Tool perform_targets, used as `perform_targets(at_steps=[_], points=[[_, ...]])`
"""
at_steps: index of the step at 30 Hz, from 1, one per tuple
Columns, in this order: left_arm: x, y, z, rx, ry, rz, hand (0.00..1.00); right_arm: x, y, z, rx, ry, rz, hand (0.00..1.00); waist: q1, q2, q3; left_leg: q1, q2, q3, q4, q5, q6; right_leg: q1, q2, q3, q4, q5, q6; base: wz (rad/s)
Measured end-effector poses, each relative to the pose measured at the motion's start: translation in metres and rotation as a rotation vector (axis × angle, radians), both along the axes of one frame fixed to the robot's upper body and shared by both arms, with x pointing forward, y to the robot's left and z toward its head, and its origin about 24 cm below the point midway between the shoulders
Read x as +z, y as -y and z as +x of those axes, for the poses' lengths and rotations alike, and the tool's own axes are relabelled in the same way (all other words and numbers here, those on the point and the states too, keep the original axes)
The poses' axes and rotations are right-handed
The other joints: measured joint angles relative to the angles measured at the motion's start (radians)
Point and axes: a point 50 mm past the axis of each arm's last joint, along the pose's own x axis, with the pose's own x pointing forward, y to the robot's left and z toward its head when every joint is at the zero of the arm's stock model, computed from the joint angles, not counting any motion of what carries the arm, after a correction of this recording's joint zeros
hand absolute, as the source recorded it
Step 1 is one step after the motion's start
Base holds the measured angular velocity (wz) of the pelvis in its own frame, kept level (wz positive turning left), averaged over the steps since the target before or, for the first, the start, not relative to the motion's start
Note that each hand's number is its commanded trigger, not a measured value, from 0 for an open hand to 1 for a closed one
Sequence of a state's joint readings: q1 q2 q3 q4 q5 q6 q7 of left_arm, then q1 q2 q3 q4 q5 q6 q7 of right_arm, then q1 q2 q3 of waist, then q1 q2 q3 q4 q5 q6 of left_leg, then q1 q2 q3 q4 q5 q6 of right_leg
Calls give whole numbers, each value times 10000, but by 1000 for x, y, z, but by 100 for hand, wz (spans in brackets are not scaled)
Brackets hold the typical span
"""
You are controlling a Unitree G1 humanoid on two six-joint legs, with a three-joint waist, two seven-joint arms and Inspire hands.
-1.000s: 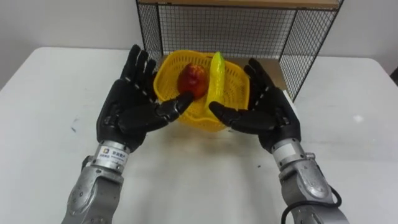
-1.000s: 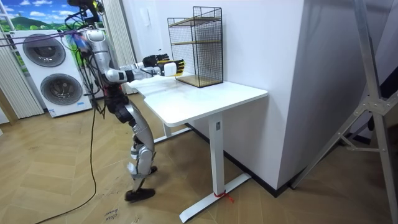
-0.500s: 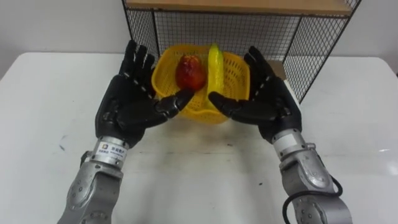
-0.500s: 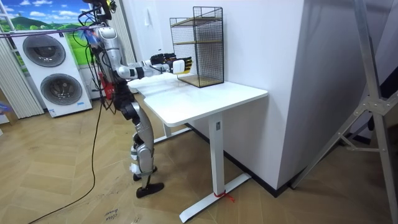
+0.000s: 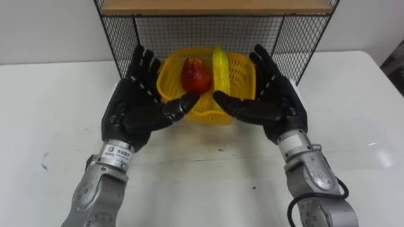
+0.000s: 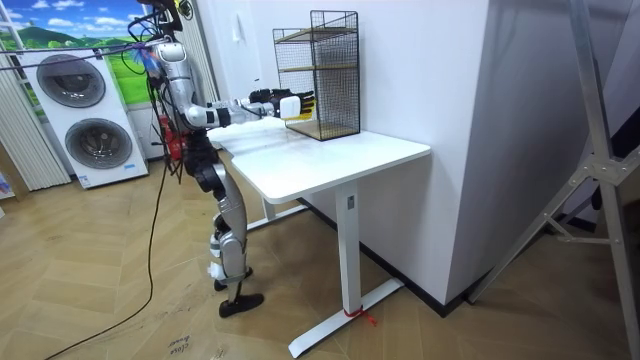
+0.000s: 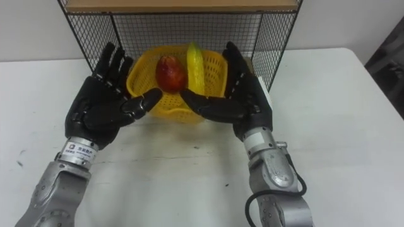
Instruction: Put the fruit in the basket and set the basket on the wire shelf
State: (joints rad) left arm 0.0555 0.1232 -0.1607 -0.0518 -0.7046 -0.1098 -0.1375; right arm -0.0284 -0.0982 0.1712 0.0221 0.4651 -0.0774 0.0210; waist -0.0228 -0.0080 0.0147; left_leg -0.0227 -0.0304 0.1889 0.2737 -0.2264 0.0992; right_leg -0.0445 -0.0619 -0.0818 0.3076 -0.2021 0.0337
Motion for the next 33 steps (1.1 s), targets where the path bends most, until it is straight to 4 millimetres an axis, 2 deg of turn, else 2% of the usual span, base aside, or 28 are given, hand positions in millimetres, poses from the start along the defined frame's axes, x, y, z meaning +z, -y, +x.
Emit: perform_targets(at_steps=[5, 14, 22, 26, 28, 33], points=[[8, 4, 10, -202, 269, 42, 0, 2, 2, 1, -306, 43, -26, 0, -22, 5, -2, 3, 12, 20, -53, 30, -44, -52, 20, 12, 0, -2, -2, 0], [9, 6, 21, -327, 217, 168, 0, 8, 2, 6, -527, 185, -136, 0, 7, 1, 6, 123, 36, 181, -180, 38, -58, -52, 52, 138, -5, 3, -15, -5], [1, 6, 23, -385, -240, 235, 0, 5, 4, 8, -639, -90, 31, 0, 13, -11, 14, 274, 36, 203, -310, 42, -65, 110, 77, 140, -175, 25, -34, -2], [-11, 5, 31, -408, -1061, 459, 0, 2, 2, 22, -582, -466, -218, 0, 28, -77, 61, 526, 29, 151, -409, 56, -86, 429, 98, 116, -371, 42, -36, 3], [-11, 7, 35, -457, -1149, 480, 0, 5, 3, 25, -680, -455, -242, 0, 46, -133, 94, 533, 32, 96, -419, 61, -95, 480, 112, 86, -446, 57, -41, 9], [-8, 10, 48, -444, -1349, 611, 0, 4, 5, 34, -805, -789, 33, 0, 179, -166, 95, 528, 33, -6, -408, 62, -97, 627, 109, -66, -711, 133, -35, 5]])
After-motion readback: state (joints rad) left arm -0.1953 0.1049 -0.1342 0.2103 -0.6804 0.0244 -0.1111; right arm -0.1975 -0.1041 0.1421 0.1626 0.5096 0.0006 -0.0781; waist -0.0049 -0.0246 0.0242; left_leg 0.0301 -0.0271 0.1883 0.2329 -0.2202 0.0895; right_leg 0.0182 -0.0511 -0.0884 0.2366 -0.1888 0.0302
